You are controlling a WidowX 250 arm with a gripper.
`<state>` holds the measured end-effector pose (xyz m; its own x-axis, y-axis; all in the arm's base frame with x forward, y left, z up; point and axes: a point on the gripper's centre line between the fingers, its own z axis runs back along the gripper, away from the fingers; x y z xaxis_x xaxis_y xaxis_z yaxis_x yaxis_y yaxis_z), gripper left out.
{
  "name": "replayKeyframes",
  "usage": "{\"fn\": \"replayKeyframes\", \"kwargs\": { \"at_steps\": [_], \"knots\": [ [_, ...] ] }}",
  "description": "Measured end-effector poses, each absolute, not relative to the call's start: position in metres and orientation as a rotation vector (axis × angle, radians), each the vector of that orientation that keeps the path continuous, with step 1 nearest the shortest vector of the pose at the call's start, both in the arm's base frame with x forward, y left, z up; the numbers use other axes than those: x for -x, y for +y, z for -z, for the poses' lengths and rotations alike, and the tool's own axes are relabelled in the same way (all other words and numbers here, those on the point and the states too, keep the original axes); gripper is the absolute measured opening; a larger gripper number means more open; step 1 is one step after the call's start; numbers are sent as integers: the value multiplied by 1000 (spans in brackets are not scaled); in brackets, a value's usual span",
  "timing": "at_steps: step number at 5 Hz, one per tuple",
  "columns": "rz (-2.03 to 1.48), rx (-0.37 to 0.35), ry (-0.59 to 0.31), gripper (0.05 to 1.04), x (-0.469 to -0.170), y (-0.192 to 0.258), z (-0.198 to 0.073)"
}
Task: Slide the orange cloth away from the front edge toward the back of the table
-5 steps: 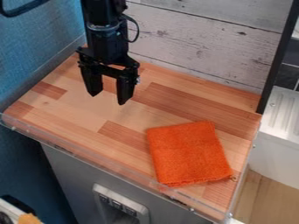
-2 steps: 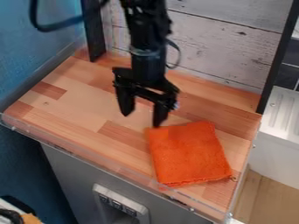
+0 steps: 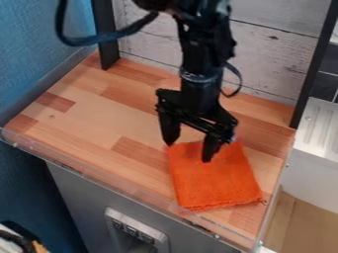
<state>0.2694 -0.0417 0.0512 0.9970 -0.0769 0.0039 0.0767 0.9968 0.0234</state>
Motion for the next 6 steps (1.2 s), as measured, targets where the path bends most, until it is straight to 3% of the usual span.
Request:
{"fn": "replayKeyframes", "kwargs": {
  "at_steps": [3, 5, 6],
  "knots": [
    [92, -10, -25, 947, -260, -74, -53],
    [106, 18, -37, 373, -254, -79, -56],
    [108, 16, -25, 161, -255, -76, -52]
  ]
}}
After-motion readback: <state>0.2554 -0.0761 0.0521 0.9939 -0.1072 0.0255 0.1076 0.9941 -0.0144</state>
